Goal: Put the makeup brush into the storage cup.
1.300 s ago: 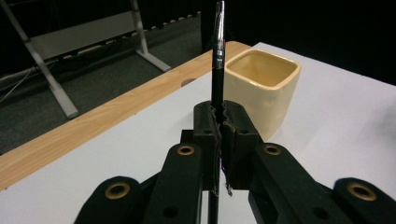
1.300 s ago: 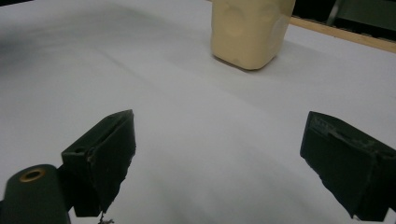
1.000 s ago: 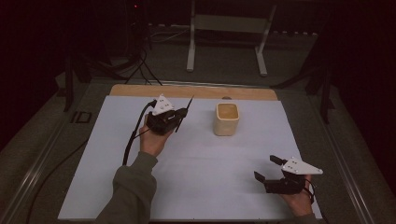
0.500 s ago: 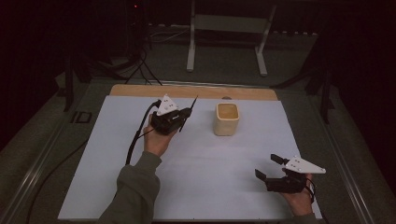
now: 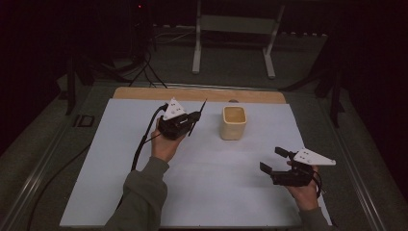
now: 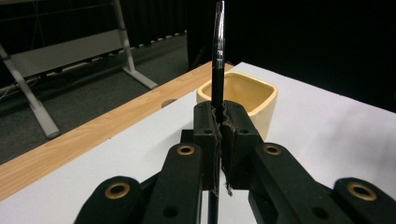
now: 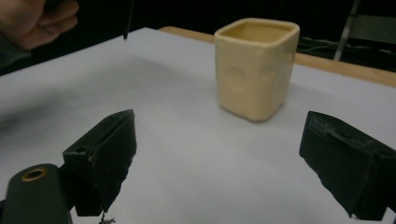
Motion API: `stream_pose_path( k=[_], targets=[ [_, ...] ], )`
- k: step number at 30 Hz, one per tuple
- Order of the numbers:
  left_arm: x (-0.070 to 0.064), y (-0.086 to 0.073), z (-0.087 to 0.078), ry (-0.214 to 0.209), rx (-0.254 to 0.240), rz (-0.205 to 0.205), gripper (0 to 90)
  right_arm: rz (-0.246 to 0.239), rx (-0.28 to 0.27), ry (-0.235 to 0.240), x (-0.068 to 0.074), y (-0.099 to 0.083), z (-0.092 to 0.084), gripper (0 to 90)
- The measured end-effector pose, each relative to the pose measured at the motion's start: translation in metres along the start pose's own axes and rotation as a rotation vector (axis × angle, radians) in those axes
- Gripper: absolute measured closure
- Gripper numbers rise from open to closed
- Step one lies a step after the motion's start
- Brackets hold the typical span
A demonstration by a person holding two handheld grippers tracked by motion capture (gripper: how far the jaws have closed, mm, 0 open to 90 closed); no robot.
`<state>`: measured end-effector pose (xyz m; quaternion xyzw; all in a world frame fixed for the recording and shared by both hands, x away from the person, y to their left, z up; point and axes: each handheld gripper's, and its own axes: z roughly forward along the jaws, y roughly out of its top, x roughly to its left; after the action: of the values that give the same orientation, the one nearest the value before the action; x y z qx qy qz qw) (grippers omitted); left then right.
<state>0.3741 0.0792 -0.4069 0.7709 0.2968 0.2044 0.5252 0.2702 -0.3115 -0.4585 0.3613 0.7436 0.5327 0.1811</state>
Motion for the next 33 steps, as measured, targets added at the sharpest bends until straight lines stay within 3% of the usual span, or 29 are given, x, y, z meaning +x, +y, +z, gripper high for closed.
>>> stream_pose_path(
  k=[14,33],
  targets=[
    [-0.007,0.002,0.005,-0.028,-0.020,-0.005,85.9,0.034,-0.036,0.067,-0.010,0.036,0.041,11.2],
    [-0.014,0.008,0.004,-0.094,-0.068,-0.024,85.9,0.057,-0.072,0.139,-0.013,0.069,0.066,13.0]
  ],
)
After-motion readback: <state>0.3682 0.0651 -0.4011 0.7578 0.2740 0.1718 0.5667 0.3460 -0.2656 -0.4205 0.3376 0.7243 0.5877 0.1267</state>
